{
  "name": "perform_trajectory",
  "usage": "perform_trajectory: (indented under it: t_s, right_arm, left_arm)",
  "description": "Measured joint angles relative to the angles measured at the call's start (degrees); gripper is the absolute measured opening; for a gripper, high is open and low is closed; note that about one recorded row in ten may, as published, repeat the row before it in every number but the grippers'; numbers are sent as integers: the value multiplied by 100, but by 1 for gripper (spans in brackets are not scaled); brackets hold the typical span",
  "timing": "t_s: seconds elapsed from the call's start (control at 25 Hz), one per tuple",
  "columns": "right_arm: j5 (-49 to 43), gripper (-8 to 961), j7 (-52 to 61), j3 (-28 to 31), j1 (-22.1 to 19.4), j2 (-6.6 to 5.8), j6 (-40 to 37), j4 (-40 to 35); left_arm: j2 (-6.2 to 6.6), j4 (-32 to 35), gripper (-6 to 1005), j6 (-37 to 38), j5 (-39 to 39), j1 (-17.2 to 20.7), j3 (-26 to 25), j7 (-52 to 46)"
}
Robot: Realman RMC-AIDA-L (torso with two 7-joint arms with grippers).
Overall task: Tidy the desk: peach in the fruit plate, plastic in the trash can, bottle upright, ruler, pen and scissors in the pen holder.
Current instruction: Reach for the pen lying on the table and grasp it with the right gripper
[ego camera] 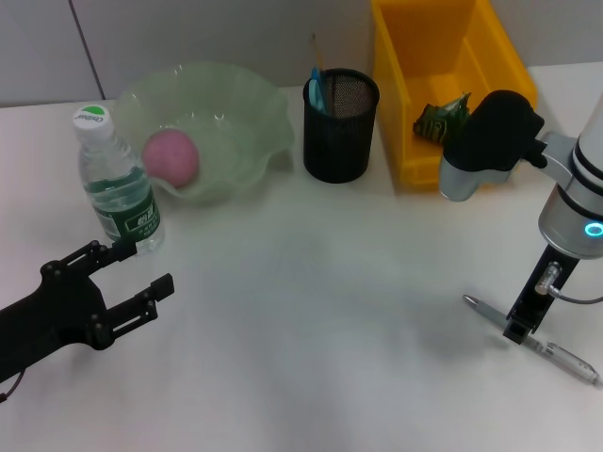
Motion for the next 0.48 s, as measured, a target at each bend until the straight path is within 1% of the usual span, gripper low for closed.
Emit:
perform_trajectory:
  t_s: [0.48]
  right_arm:
    - [11, 275, -50, 0, 51, 0, 83, 151]
  left_arm:
    - [0, 1, 741, -56, 0, -4, 21, 1]
